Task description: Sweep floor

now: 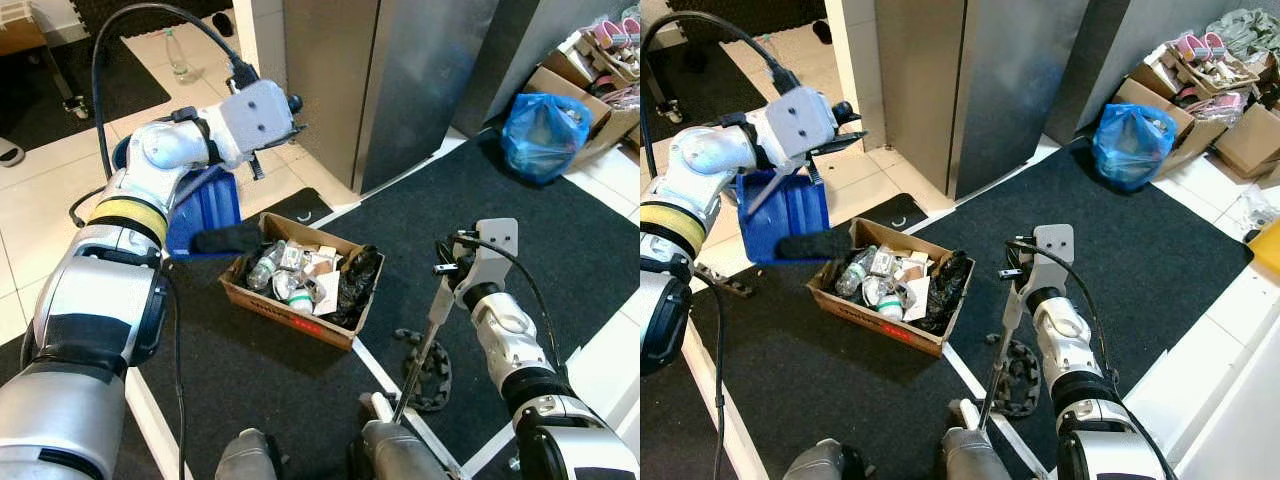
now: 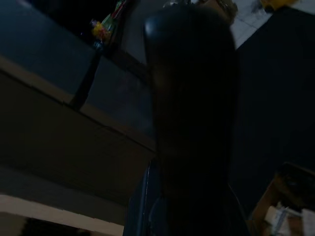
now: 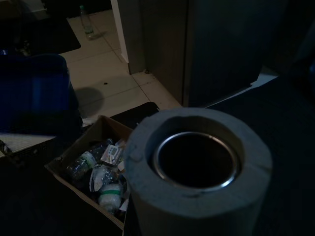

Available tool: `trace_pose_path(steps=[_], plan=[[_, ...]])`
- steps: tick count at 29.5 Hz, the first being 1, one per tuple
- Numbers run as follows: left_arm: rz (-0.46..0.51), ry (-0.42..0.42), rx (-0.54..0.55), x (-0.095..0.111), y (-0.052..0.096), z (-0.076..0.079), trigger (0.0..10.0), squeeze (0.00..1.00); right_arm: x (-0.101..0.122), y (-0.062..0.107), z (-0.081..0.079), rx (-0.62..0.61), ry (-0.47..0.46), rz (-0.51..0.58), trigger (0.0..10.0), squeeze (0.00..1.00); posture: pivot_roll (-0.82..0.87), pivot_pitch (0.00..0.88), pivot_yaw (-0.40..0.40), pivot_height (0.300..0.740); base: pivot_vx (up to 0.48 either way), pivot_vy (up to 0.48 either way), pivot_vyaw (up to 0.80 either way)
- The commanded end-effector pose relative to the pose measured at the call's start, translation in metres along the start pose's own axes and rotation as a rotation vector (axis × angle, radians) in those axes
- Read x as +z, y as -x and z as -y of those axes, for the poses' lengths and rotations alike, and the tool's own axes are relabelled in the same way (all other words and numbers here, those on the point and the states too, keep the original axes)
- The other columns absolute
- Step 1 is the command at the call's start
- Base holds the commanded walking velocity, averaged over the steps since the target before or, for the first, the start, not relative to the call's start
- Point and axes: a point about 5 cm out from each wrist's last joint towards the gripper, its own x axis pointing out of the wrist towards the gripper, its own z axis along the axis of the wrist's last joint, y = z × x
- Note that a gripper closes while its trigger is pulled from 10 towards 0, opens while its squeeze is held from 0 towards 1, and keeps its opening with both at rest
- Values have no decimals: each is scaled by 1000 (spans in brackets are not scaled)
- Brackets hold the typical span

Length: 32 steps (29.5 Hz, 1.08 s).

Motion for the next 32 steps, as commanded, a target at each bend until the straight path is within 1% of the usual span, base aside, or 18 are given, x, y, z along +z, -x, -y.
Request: trace_pose_path(steps=[1, 5, 10, 17, 18, 20, 21, 26, 30, 31, 32], plan=[[121, -154, 6, 32, -14, -15, 10000, 0, -4, 2, 3, -9, 17, -24, 10000, 0, 40, 0, 13, 740, 0, 0, 0], [140, -175, -7, 36, -18, -11, 10000, 0, -3, 2, 2, -8, 17, -22, 10000, 0, 39, 0, 14, 740, 0, 0, 0], [163, -173, -20, 38, -23, -5, 10000, 0, -4, 2, 2, -6, 16, -21, 10000, 0, 33, 0, 17, 740, 0, 0, 0], [237, -136, -46, 46, -32, 5, 10000, 0, -5, 4, 2, -10, 16, -22, 10000, 0, 34, 0, 18, 740, 0, 0, 0], [267, -120, -61, 50, -35, 9, 10000, 0, -5, 3, 2, -10, 16, -21, 10000, 0, 34, 0, 18, 740, 0, 0, 0], [279, -116, -65, 51, -36, 10, 10000, 0, -4, 3, 2, -9, 16, -20, 10000, 0, 34, 0, 18, 740, 0, 0, 0], [300, -109, -85, 54, -39, 13, 10000, 0, -5, 3, 1, -9, 16, -20, 10000, 0, 34, 0, 17, 740, 0, 0, 0], [322, -88, -123, 57, -44, 20, 10000, 0, -5, 3, 2, -9, 18, -22, 10000, 0, 33, 0, 17, 740, 0, 0, 0], [320, -56, -207, 54, -45, 31, 10000, 0, -6, 4, 2, -13, 20, -25, 10000, 0, 30, 0, 19, 740, 0, 0, 0], [315, -38, -254, 52, -45, 35, 10000, 0, -6, 4, 2, -15, 21, -26, 10000, 0, 30, 0, 19, 740, 0, 0, 0], [312, -34, -279, 51, -45, 37, 10000, 0, -6, 4, 2, -16, 21, -26, 10000, 0, 31, 0, 19, 740, 0, 0, 0]])
